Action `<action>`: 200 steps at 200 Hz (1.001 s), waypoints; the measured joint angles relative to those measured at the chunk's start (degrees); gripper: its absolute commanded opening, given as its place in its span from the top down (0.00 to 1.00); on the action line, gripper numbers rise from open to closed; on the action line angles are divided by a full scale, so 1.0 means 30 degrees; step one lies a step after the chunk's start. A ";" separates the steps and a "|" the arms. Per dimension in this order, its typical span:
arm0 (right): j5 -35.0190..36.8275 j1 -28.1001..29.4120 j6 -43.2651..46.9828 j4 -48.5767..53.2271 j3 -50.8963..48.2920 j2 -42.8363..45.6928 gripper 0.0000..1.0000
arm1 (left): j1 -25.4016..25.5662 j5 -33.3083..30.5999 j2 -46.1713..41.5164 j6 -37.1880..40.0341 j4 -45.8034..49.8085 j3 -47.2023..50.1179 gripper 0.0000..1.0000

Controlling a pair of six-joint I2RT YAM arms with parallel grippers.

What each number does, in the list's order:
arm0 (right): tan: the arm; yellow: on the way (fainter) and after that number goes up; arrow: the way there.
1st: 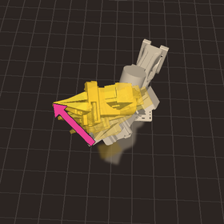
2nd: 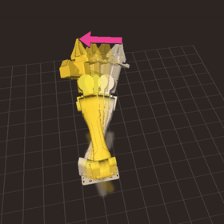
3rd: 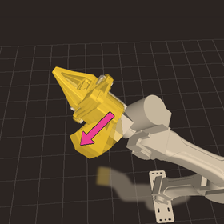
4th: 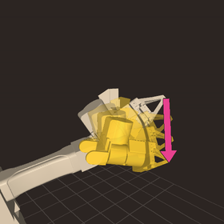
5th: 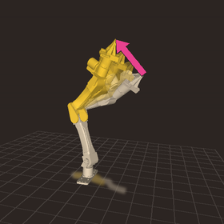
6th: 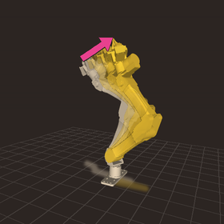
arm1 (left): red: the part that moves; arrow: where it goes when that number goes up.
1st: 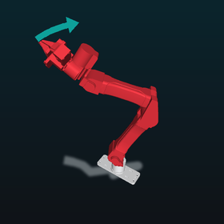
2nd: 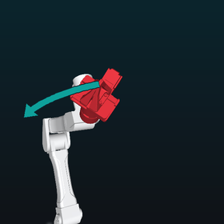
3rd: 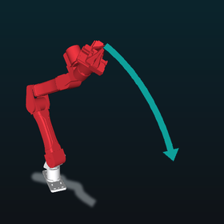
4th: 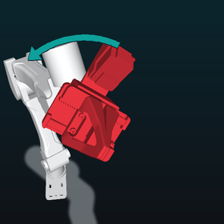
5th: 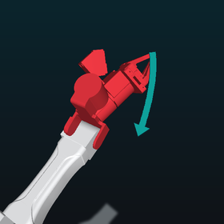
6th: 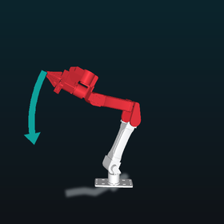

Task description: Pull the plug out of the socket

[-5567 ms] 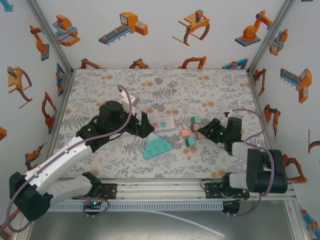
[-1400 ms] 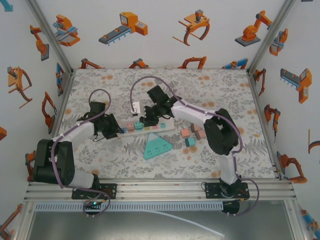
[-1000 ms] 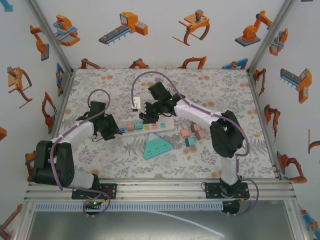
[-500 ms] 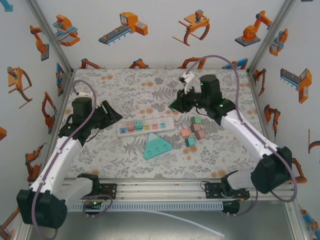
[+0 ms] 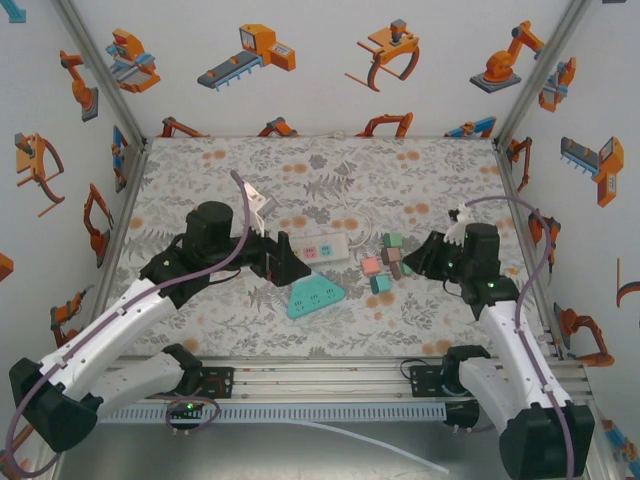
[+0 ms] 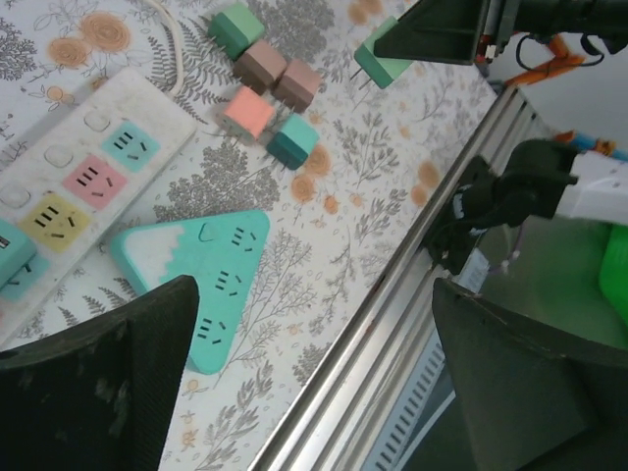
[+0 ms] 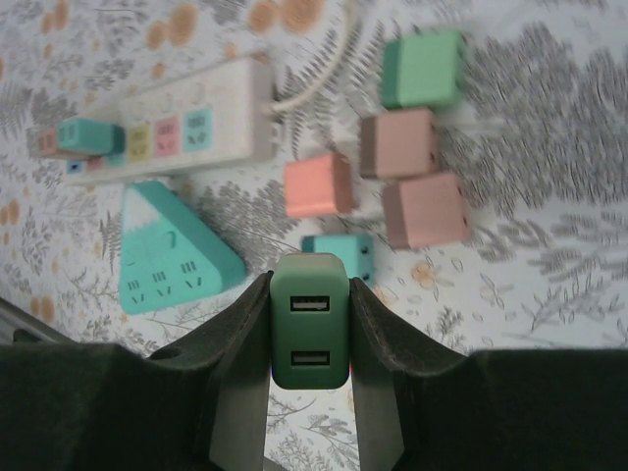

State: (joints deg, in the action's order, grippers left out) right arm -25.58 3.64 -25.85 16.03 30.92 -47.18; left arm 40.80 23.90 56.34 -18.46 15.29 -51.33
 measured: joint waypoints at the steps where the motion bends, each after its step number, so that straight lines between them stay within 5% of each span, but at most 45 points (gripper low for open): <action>1: 0.0007 -0.0029 -0.0036 -0.0007 -0.0073 0.0000 0.83 | 0.0044 -0.0044 0.0029 0.0036 0.0000 0.0000 0.03; 73: -0.0036 -0.0423 -0.1829 -0.3628 -0.4138 -0.2601 0.80 | 0.0306 -0.1603 -0.0262 0.0670 0.0044 0.0204 0.03; 131: -0.0299 -0.0423 -0.2302 -0.6455 -0.4546 -0.3796 0.59 | 0.0393 -0.2193 -0.0539 0.0874 0.0051 0.0415 0.03; 200: 0.0627 -0.0423 -0.2273 -0.4605 -0.3876 -0.3832 0.51 | 0.0393 -0.4000 -0.0313 0.1129 0.0051 0.0415 0.03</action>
State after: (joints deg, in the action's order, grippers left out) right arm -23.70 2.37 -32.67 2.22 19.29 -58.67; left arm 41.98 11.90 55.40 -15.07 15.44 -50.09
